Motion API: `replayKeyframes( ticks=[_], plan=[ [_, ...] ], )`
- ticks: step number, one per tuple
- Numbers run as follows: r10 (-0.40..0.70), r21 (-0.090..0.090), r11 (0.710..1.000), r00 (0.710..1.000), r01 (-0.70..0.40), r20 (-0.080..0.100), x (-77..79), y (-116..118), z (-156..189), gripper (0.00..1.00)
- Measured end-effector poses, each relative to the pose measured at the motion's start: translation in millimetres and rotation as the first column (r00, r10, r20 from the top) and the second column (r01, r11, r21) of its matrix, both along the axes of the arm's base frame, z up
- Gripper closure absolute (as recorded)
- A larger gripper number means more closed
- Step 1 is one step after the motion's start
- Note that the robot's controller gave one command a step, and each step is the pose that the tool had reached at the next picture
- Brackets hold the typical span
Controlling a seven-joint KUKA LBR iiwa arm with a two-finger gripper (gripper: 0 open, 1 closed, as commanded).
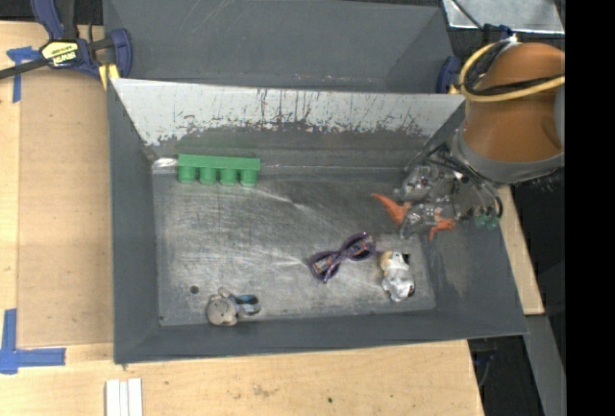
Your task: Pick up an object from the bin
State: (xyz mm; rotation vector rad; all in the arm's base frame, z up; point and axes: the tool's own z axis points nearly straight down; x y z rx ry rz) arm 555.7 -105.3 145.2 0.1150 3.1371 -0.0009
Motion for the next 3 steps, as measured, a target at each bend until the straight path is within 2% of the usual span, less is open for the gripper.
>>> replayKeyframes(
  ticks=[1,2,3],
  plan=[
    [0.000,0.000,1.000,1.000,0.000,0.000,0.0,0.0,0.0,1.00],
    [-0.006,0.002,1.000,1.000,0.006,-0.010,-1.3,4.6,31.8,1.00],
    [-0.009,-0.001,1.000,1.000,0.009,0.007,2.1,-8.2,68.0,1.00]
  ],
)
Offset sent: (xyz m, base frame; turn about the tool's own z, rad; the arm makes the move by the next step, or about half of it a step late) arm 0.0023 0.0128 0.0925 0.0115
